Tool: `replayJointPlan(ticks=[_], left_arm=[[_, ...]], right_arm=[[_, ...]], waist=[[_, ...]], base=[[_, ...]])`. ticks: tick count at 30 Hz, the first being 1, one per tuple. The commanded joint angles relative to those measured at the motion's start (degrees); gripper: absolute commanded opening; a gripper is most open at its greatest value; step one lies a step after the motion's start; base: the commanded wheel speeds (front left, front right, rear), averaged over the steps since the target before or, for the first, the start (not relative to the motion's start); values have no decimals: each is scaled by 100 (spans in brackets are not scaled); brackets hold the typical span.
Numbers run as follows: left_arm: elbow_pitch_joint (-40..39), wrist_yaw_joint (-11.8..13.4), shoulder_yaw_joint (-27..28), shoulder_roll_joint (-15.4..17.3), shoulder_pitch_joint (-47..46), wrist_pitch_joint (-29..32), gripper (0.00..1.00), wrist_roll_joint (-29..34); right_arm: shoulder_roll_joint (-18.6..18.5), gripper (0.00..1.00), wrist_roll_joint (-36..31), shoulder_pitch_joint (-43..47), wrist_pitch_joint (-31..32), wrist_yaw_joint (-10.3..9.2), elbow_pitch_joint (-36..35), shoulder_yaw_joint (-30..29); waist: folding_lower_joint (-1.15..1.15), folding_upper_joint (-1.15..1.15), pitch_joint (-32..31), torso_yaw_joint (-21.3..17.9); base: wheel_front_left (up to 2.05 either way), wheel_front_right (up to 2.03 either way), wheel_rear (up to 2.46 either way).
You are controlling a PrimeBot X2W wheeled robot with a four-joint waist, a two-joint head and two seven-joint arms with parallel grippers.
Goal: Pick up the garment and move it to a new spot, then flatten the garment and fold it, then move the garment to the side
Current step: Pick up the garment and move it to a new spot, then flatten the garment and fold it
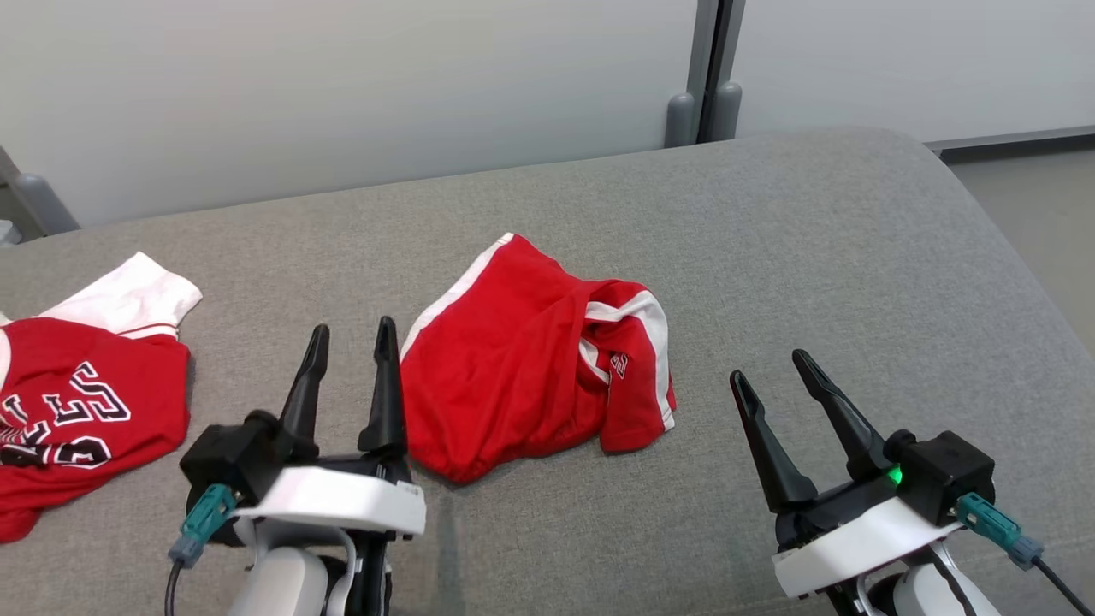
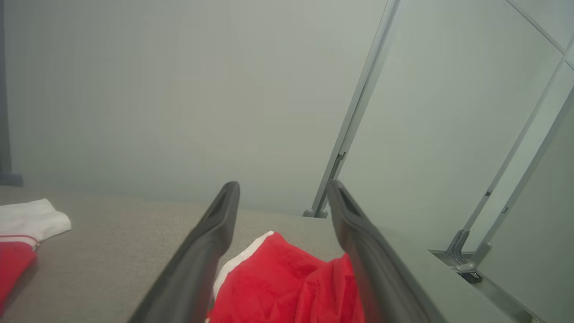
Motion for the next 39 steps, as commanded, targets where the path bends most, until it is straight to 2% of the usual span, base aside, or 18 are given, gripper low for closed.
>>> replayJointPlan(ticks=[1,7,17,23,39], left_arm=[[-188,-36,203,48,-82,-26,100,59],[-482,2,332,48,343,-26,100,433],[-775,65,584,48,1067,-26,100,1289],[-618,83,796,48,1346,-26,100,1331],[-507,240,613,48,1457,-26,100,1170]], right_arm=[[-45,100,-74,-48,-76,8,-168,72],[-31,100,-134,183,-76,8,-195,-254],[29,100,-391,547,-76,8,-184,-758],[56,100,-480,656,-76,8,10,-811],[129,100,-453,644,-76,8,240,-856]], waist=[[0,0,-60,61],[0,0,-225,278],[0,0,-419,348],[0,0,-467,357],[0,0,-454,389]], base=[[0,0,0],[0,0,0],[0,0,0],[0,0,0],[0,0,0]])
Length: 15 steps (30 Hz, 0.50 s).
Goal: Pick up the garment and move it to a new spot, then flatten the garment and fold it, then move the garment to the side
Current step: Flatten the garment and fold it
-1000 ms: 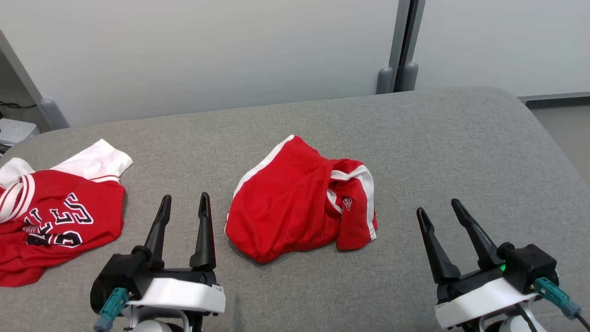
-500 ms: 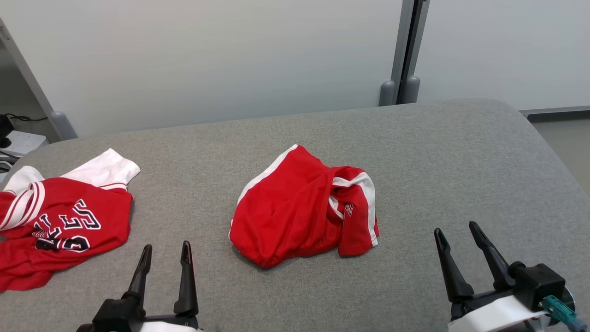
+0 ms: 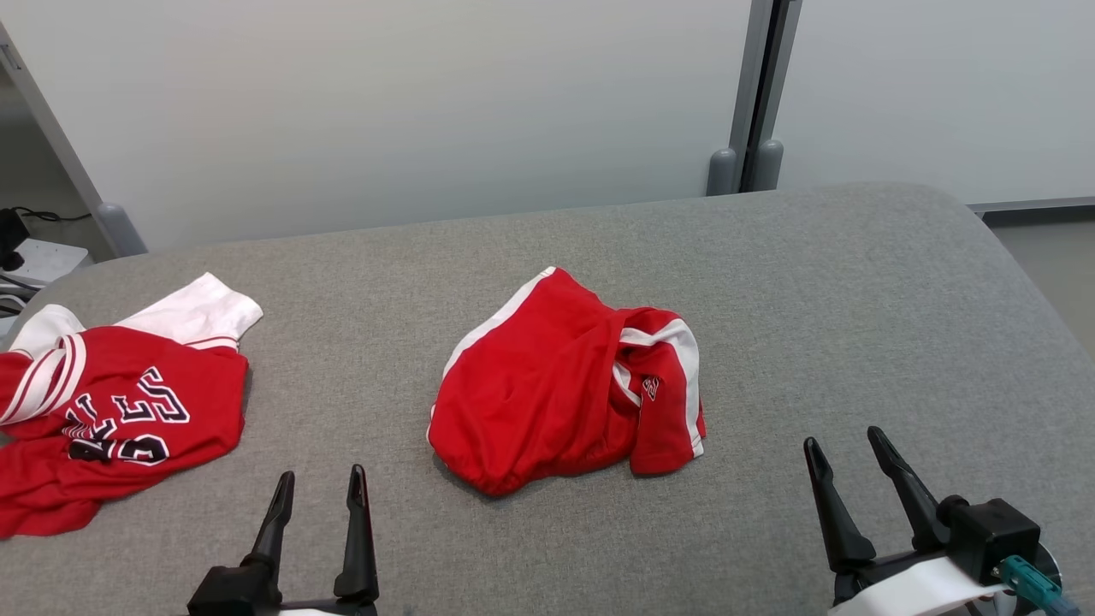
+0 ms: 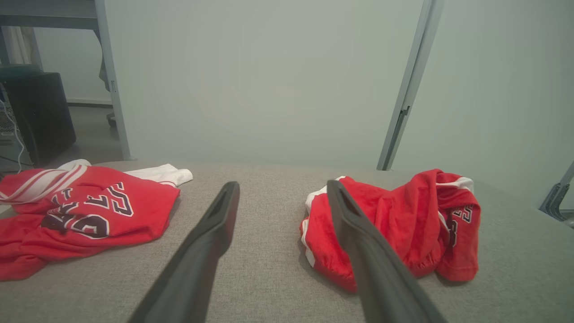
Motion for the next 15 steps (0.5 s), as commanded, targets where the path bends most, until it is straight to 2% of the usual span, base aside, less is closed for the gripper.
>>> replayJointPlan(ticks=[1,10,15], left_arm=[[-114,42,160,22,-213,-27,100,-63],[-78,60,121,22,-222,-27,100,-144],[133,-24,-141,22,-337,-27,100,-254]], right_arm=[[-33,100,13,-193,-76,8,-123,107],[-45,100,37,-225,-76,8,-138,120],[-49,100,78,-237,-76,8,-156,160]], waist=[[0,0,-5,-1],[0,0,27,12],[0,0,96,20]], base=[[0,0,0],[0,0,0],[0,0,0]])
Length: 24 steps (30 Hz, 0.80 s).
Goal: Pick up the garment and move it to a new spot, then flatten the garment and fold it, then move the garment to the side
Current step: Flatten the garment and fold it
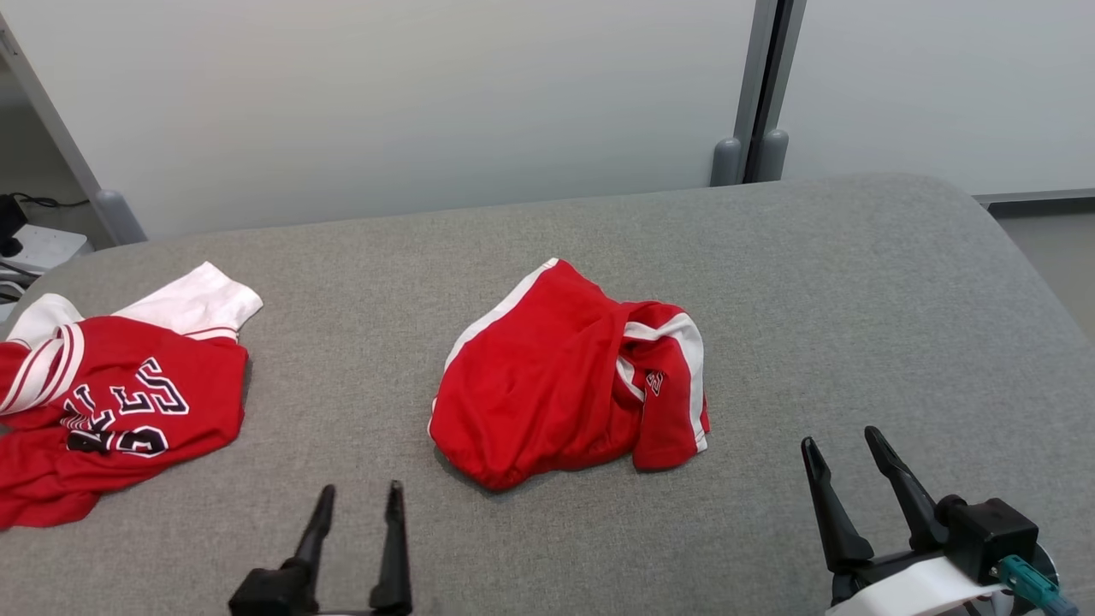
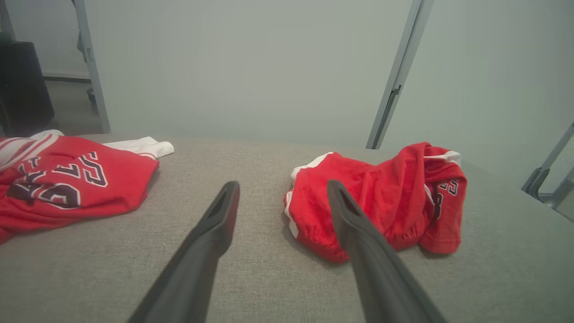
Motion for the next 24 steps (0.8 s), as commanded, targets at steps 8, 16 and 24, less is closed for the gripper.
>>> replayJointPlan(ticks=[8,16,24], left_arm=[[372,-203,-778,13,-1108,-28,100,-123],[1190,-232,-1804,13,-1928,-28,100,-359],[2082,47,-2435,13,-2777,-28,100,-620]], right_arm=[[-72,100,122,-413,-76,8,-160,253],[-175,100,212,-624,-76,8,-181,380],[-229,100,384,-960,-76,8,-230,485]], waist=[[0,0,331,-70],[0,0,779,-309],[0,0,1295,-656]], base=[[0,0,0],[0,0,0],[0,0,0]])
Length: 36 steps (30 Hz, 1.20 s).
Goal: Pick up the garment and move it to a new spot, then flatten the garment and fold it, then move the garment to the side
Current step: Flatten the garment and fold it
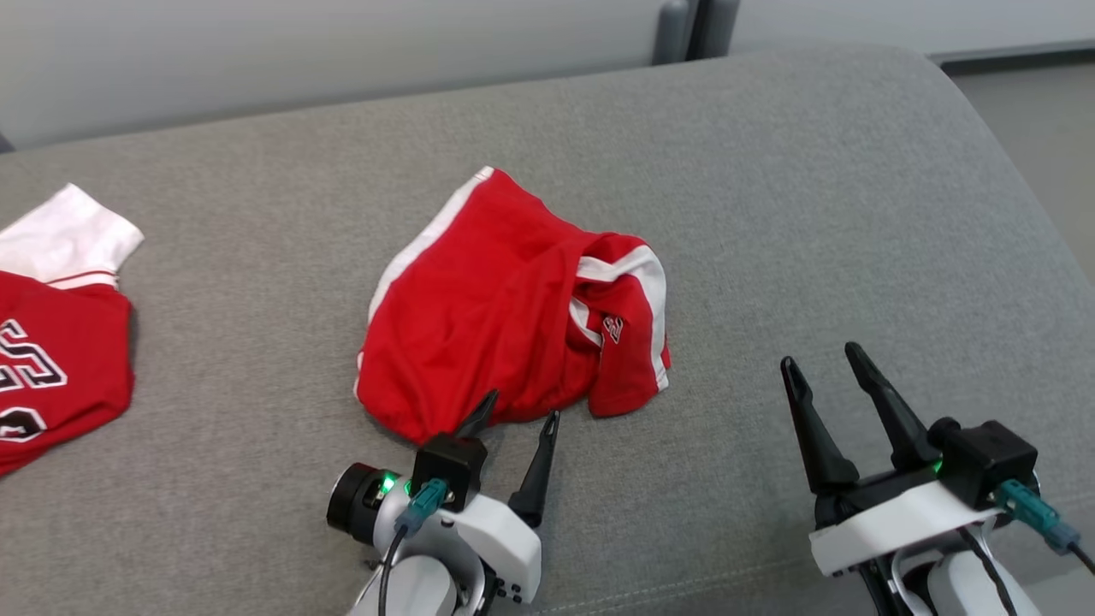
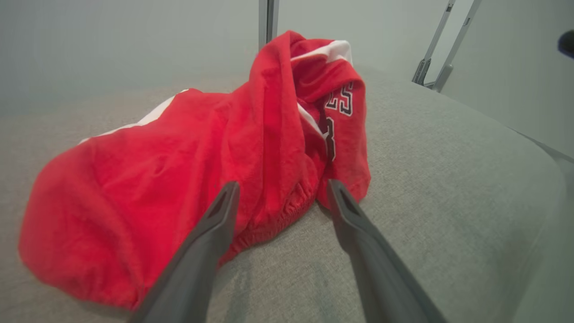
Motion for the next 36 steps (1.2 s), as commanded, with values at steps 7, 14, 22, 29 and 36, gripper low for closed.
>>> replayJointPlan(ticks=[7,14,22,29,36], left_arm=[[622,396,-262,18,-954,-28,100,-225],[1189,566,-409,18,-1450,-28,100,-250],[1056,429,-178,130,-1350,-28,0,135],[686,249,-109,675,-968,-28,0,319],[146,180,-253,1497,-974,258,0,644]], right_arm=[[-46,100,136,-382,-76,8,-226,160],[19,100,181,-548,-76,8,-250,164],[45,100,150,-410,-76,8,-208,44],[23,100,295,-204,-76,8,35,302],[-97,100,759,-298,-76,8,964,1027]], waist=[[0,0,550,-382],[0,0,807,-489],[0,0,543,-222],[0,0,148,126],[0,0,-36,357]], base=[[0,0,0],[0,0,0],[0,0,0],[0,0,0],[0,0,0]])
